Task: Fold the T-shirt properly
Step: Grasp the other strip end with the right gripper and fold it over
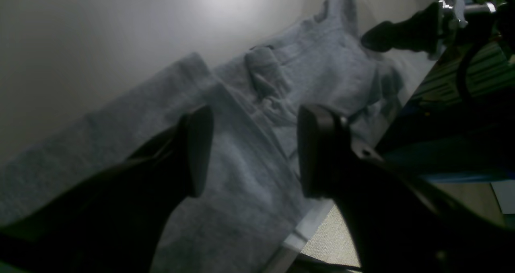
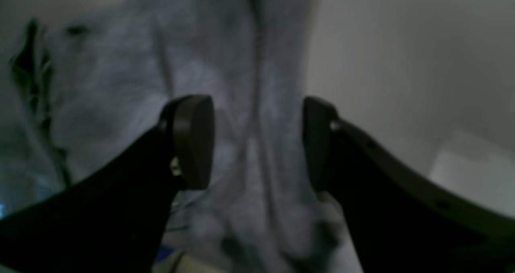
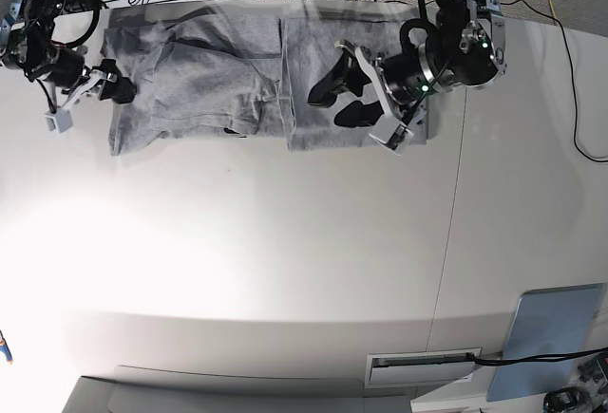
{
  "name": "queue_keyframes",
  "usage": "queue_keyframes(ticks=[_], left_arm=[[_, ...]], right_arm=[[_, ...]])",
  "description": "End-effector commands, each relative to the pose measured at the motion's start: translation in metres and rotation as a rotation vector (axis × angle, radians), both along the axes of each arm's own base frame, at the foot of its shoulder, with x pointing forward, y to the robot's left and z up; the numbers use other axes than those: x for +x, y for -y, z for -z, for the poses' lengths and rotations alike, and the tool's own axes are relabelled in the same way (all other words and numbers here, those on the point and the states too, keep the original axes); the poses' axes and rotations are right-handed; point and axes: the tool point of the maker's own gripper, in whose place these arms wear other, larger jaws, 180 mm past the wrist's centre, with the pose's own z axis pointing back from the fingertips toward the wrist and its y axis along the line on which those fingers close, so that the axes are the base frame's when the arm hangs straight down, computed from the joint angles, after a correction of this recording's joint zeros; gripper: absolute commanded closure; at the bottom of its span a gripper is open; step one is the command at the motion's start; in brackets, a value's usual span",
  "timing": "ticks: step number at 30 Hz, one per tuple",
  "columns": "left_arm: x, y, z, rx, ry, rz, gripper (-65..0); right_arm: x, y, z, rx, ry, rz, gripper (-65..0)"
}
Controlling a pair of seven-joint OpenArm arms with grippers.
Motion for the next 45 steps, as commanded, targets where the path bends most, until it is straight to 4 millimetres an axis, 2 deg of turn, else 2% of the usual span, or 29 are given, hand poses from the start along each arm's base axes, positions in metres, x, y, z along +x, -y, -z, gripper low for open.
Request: queue_keyframes(ticks=[1, 10, 15, 18, 23, 29, 31, 32, 37, 39, 41, 45], left_arm=[[0.004, 0.002, -0.012, -0.031, 0.040, -0.004, -34.3], [0.005, -0.003, -0.005, 0.020, 0.040, -0.012, -34.3], [0.005, -0.003, -0.005, 0.020, 0.040, -0.012, -34.3], [0.005, -0.003, -0.005, 0.020, 0.040, -0.012, -34.3], [0.005, -0.003, -0.005, 0.021, 0.040, -0.012, -34.3], [0.005, -0.003, -0.005, 0.021, 0.040, -0.012, -34.3], [0.005, -0.003, -0.005, 0.022, 0.039, -0.011, -34.3], [0.005, -0.003, -0.005, 0.022, 0.039, -0.011, -34.3], [0.005, -0.004, -0.004, 0.029, 0.039, -0.013, -34.3], [0.006, -0.006, 0.000, 0.057, 0.039, -0.017, -34.3], [0.006, -0.010, 0.005, 0.093, 0.037, -0.023, -34.3], [0.007, -0.023, 0.018, 0.178, 0.044, -0.064, -34.3]], right_arm=[[-0.003, 0.002, -0.003, -0.006, -0.013, -0.019, -34.2], [-0.003, -0.017, -0.015, 0.104, 0.020, -0.069, -34.2], [-0.003, -0.017, -0.014, 0.104, 0.018, -0.070, -34.2], [-0.004, -0.025, -0.011, 0.111, 0.006, -0.091, -34.2], [-0.008, -0.050, 0.002, 0.119, -0.015, -0.170, -34.1], [-0.011, -0.057, 0.011, 0.094, -0.033, -0.200, -33.8], [-0.010, -0.056, 0.010, 0.089, -0.027, -0.195, -31.2], [-0.008, -0.054, 0.011, 0.081, -0.021, -0.191, -27.7], [-0.003, -0.039, 0.017, -0.023, -0.013, -0.186, 0.0], [0.002, -0.027, 0.017, -0.075, -0.012, -0.181, 0.0], [0.013, -0.012, 0.008, -0.105, 0.020, -0.143, 0.0], [0.036, 0.021, -0.030, -0.175, 0.133, -0.062, 0.0]])
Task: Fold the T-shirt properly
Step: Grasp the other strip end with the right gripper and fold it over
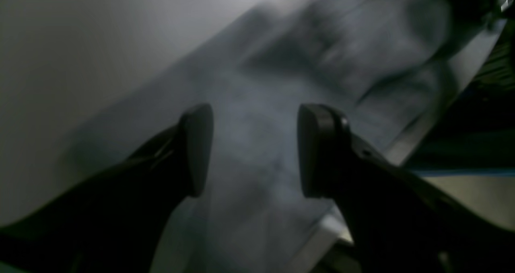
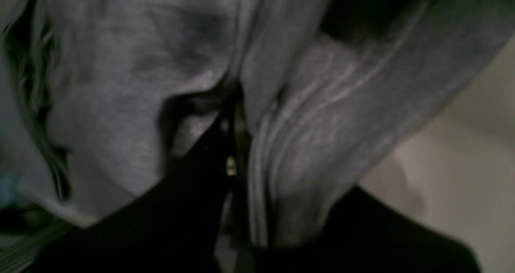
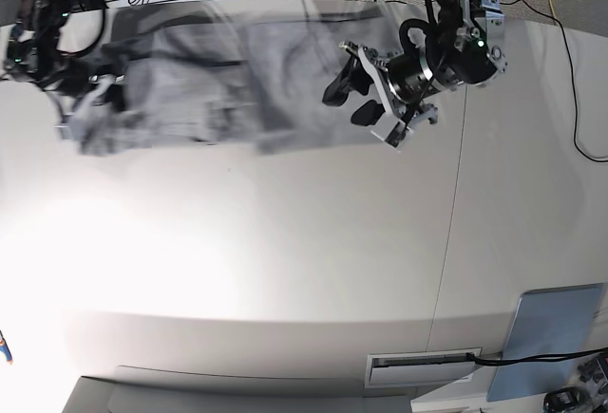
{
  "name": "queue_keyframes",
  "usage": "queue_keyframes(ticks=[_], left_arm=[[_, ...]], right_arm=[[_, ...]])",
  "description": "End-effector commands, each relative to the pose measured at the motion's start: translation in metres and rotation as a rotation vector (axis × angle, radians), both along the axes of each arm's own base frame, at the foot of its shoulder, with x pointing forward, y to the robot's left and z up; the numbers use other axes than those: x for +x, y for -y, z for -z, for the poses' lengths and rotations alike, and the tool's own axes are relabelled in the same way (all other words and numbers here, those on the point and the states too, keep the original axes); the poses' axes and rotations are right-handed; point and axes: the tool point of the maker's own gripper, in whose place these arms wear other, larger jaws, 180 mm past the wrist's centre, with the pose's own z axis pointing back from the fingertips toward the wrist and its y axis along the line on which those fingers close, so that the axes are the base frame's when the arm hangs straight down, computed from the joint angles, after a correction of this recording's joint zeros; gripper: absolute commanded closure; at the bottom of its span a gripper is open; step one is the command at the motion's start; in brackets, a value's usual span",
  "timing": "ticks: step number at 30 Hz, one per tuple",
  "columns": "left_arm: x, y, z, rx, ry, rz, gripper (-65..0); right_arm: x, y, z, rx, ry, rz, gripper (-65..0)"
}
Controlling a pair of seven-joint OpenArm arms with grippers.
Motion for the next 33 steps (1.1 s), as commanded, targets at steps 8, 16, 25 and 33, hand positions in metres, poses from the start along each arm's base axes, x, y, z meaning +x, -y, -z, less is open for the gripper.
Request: queue_keyframes(ticks=[8, 16, 25, 33], left_arm=[[0.012, -0.043, 0.022, 0.185, 0.059, -0.199, -34.3], [0.000, -0.039, 0.077, 0.139, -0.048, -0.203, -34.3], [0.002, -0.029, 0.071, 0.087, -0.038, -0.168, -34.3], [-0.001, -0.030, 0.074, 0.098, -0.057, -0.161, -34.3]], right_arm=[[0.028, -0.039, -0.085, -0.125, 0.206, -0.146, 0.0], [0.032, -0.149, -0.098, -0.132, 0.323, -0.304, 0.0], [0.012, -0.267, -0.073, -0.044, 0.294, -0.462, 0.0], [0.004, -0.311, -0.074, -0.042, 0.318, -0.488, 0.0]])
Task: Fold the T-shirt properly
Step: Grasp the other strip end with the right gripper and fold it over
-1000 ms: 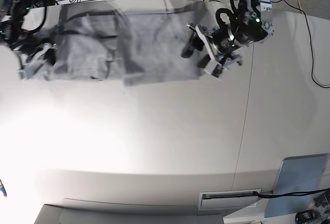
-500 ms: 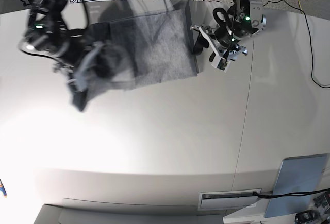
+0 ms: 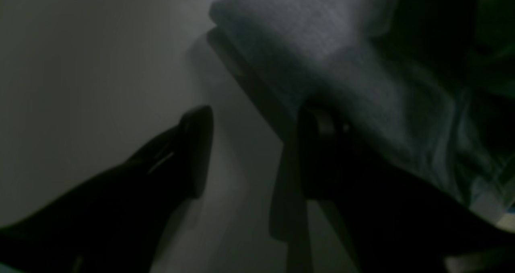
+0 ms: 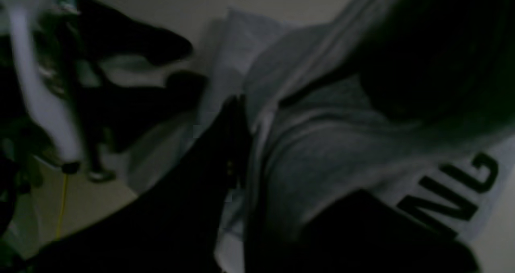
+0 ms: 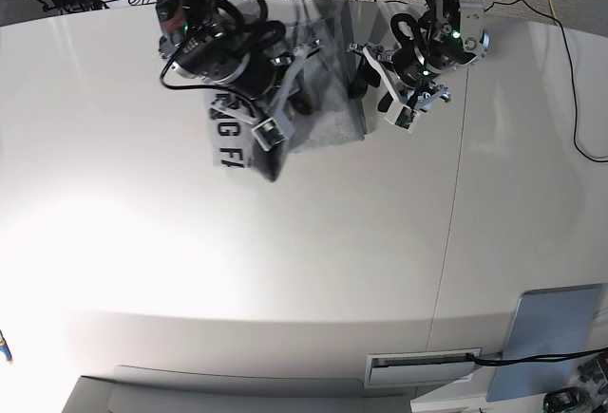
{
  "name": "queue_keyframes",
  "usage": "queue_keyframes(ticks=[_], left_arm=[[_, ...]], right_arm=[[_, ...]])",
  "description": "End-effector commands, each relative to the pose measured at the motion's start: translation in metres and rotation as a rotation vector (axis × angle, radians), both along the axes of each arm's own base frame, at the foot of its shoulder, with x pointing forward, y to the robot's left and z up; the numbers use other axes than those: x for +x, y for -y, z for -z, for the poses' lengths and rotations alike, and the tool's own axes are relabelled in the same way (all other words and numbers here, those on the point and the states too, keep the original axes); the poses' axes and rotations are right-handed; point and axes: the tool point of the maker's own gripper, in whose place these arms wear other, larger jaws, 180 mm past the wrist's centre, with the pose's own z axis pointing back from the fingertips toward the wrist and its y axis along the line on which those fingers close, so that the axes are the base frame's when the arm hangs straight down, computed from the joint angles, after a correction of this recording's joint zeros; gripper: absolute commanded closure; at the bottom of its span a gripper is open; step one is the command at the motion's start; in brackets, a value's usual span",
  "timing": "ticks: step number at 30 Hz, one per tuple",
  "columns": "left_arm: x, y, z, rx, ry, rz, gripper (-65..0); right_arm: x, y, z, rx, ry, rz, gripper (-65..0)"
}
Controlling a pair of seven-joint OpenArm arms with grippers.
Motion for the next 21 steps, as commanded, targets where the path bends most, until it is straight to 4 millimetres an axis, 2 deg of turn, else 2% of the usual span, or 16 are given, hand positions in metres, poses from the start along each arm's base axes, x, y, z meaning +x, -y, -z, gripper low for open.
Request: queue_keyframes(ticks=[1, 7, 11, 12, 14, 16, 21], left_arm=[[0.001, 0.001, -0.004, -0.003, 0.007, 0.005, -34.3], [0.001, 0.001, -0.003, -0.002, 0.007, 0.005, -34.3], [0.001, 0.001, -0.003, -0.002, 0.007, 0.005, -34.3], [0.001, 0.001, -0.003, -0.002, 0.007, 0.005, -34.3], [0.001, 0.001, -0.003, -0.002, 0.007, 0.005, -34.3], [0.001, 0.001, -0.003, -0.002, 0.007, 0.005, -34.3], [0.002, -0.002, -0.003, 0.005, 0.007, 0.006, -34.3]], right_arm=[[0.005, -0.008, -0.012, 0.039, 0.039, -0.003, 0.0], [0.004, -0.023, -0.020, 0.086, 0.055, -0.017, 0.0], [-0.002, -0.031, -0.022, 0.071, 0.094, -0.124, 0.0], [-0.003, -0.032, -0.022, 0.070, 0.101, -0.139, -3.2], [-0.005, -0.035, -0.024, 0.084, 0.101, -0.153, -18.6], [-0.009, -0.042, -0.029, 0.140, 0.084, -0.167, -28.2], [-0.028, -0.064, -0.046, 0.315, 0.023, -0.249, -28.8]])
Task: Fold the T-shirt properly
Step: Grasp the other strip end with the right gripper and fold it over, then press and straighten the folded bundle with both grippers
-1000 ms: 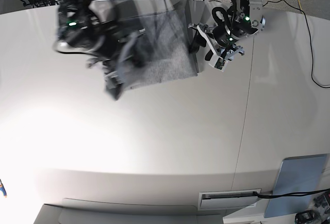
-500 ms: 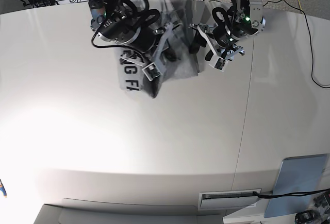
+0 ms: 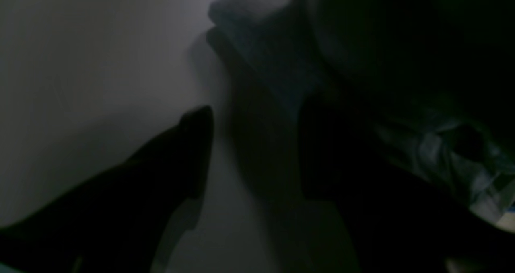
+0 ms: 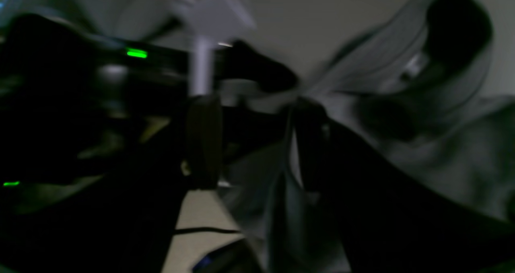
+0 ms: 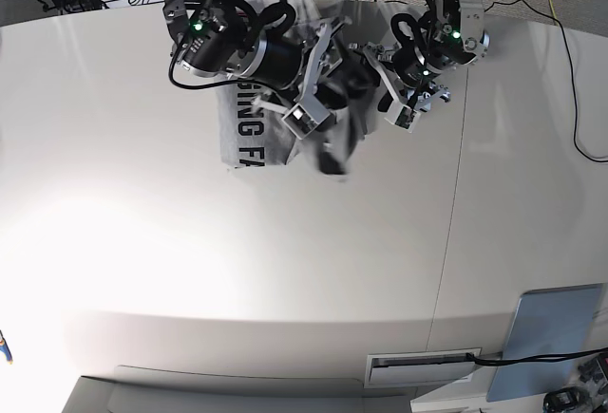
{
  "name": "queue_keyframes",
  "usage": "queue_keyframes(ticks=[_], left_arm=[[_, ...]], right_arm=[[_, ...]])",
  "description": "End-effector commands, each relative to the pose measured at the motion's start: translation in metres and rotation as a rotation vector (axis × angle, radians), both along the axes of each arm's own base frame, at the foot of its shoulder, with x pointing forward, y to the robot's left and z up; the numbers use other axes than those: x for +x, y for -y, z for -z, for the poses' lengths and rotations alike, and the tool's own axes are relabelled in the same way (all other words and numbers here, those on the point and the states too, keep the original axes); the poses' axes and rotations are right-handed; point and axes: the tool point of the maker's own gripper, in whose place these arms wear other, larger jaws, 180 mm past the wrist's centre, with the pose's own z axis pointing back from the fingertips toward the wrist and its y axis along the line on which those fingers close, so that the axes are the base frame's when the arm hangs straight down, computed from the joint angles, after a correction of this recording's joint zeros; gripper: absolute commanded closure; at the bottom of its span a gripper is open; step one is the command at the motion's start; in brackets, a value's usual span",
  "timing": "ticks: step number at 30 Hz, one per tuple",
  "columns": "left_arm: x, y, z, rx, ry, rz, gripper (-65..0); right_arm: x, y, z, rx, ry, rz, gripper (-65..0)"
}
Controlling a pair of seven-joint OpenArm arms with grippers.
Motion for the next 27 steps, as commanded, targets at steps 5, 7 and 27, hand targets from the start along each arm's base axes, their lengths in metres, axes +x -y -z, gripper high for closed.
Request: queue_keyframes(ticks=[5, 7, 27], left_arm=[[0.002, -0.016, -0.003, 0.041, 0.014, 0.009, -34.3], [0.007, -0.030, -0.006, 0.073, 0.024, -0.017, -34.3], [-0.046, 0.068, -0.094, -0.292, 0.057, 0.371, -6.0]], right_arm=[[-0.004, -0.011, -0.021, 0.102, 0.029, -0.052, -28.8], [0.002, -0.004, -0.022, 0.090, 0.040, -0.028, -28.8], [0.112, 0.173, 0.008, -0.325, 0.226, 0.460, -4.4]])
